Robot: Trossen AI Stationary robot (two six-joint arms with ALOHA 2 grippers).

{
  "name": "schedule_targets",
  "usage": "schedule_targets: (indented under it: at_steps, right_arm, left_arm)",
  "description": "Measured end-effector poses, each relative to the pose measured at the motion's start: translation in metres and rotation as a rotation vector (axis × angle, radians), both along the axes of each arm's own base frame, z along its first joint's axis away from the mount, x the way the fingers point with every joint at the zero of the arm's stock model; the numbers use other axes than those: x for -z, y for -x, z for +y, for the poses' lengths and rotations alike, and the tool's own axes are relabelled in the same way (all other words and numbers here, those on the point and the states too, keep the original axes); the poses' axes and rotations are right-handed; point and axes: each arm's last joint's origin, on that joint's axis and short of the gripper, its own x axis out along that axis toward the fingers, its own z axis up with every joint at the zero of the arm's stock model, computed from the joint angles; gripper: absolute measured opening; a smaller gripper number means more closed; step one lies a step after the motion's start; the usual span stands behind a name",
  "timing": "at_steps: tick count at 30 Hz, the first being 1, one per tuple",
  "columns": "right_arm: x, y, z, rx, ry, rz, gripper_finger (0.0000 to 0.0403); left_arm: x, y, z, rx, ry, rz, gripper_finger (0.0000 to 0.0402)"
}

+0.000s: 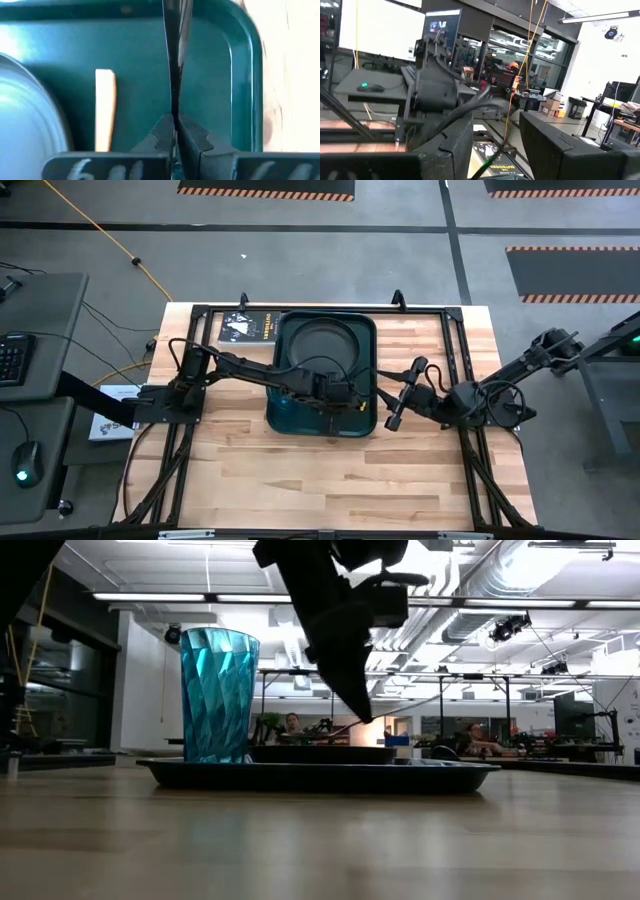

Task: Pick and place plate/cup/fork/spoon on tray
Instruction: Put the black spoon on the left side of the orange fork on the black serving tray

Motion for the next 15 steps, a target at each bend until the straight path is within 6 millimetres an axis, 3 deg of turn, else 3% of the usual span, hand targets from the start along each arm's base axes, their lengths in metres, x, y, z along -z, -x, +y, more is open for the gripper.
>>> schedule_targets:
  at_steps: [5,12,15]
  right_arm:
    - [-0.001,0.001,0.000,-0.003,-0.018,-0.012,0.0154]
    - [0.003,-0.001,0.000,0.001,0.001,0.021,0.0154]
    - [-0.004,0.001,-0.001,-0.009,-0.030,-0.034,0.0154]
  left_arm:
    - [0.005,0.000,0.000,-0.002,-0.001,0.017,0.0003]
    - [0.036,-0.011,-0.002,0.021,0.021,0.046,0.0003]
    - [0.044,-0.011,-0.002,0.024,0.031,0.061,0.0003]
